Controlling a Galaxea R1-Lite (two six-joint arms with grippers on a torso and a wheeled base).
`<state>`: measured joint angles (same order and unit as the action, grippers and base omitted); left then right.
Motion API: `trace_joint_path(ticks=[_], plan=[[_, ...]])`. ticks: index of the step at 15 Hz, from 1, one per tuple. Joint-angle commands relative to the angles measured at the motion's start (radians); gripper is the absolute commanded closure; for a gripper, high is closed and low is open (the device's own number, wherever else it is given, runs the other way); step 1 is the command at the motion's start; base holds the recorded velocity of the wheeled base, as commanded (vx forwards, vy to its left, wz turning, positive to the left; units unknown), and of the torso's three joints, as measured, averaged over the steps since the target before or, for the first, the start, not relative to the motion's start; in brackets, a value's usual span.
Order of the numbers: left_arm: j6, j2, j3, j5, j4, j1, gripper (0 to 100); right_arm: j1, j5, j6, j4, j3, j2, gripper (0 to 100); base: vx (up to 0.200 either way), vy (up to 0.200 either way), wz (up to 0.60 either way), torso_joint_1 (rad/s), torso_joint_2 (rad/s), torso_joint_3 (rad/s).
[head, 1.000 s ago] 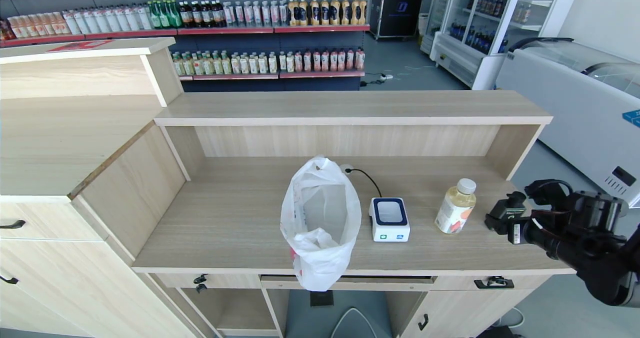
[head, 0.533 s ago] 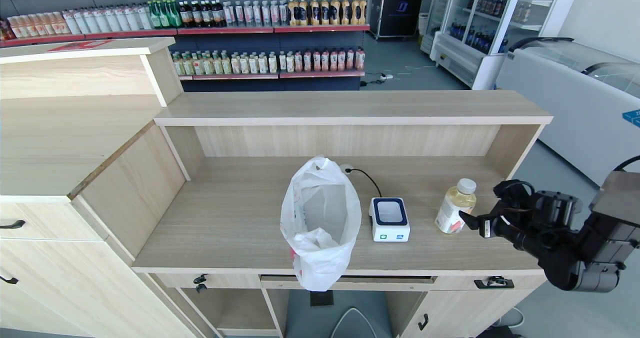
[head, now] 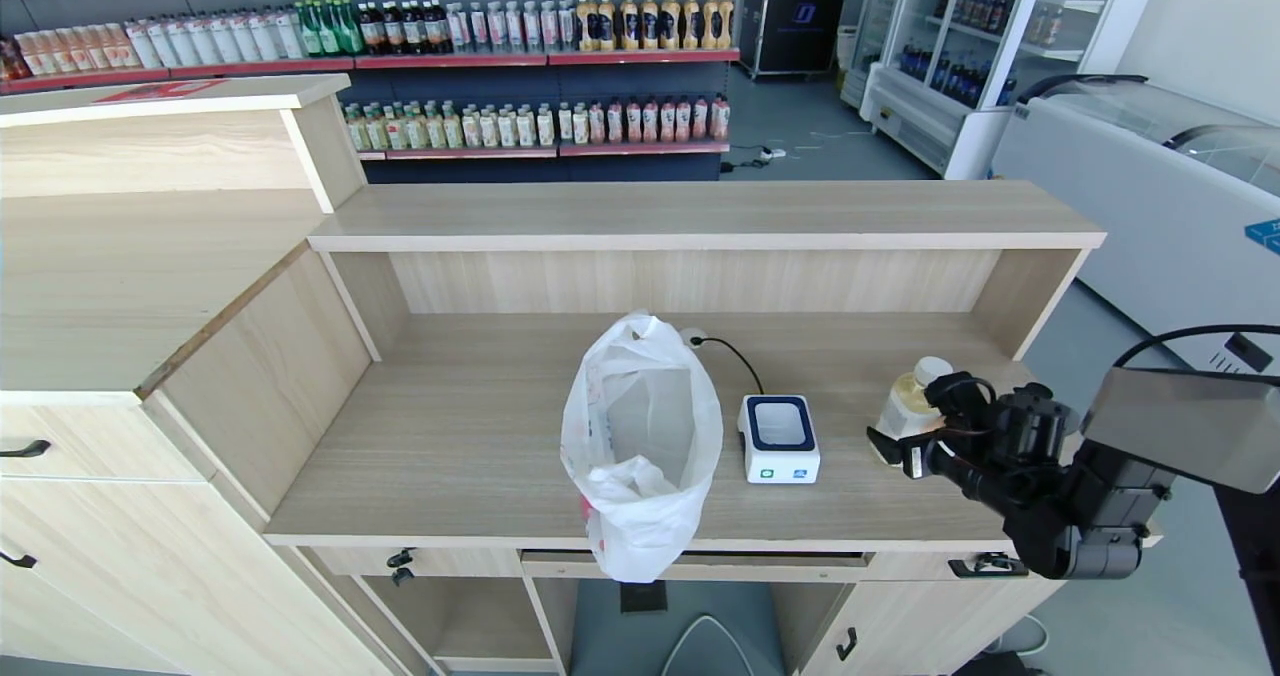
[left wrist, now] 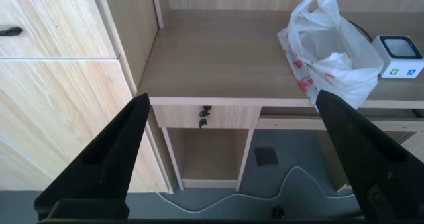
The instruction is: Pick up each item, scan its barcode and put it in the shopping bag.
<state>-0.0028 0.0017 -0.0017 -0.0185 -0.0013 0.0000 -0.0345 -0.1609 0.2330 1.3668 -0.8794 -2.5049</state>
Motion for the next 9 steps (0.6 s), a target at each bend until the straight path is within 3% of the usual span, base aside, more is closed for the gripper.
trace_joint_path(ticks=[1,9], plan=[[0.000,0.000,0.000,0.000,0.000,0.000,0,0.011,0.000,0.002,0.002,-0.058,-0.051,0,0.000,0.000,0.00,0.000,0.00,0.000],[0.000,0.000,0.000,0.000,0.000,0.000,0,0.057,-0.005,-0.003,0.000,-0.230,-0.137,0,0.000,0.000,0.00,0.000,0.00,0.000]])
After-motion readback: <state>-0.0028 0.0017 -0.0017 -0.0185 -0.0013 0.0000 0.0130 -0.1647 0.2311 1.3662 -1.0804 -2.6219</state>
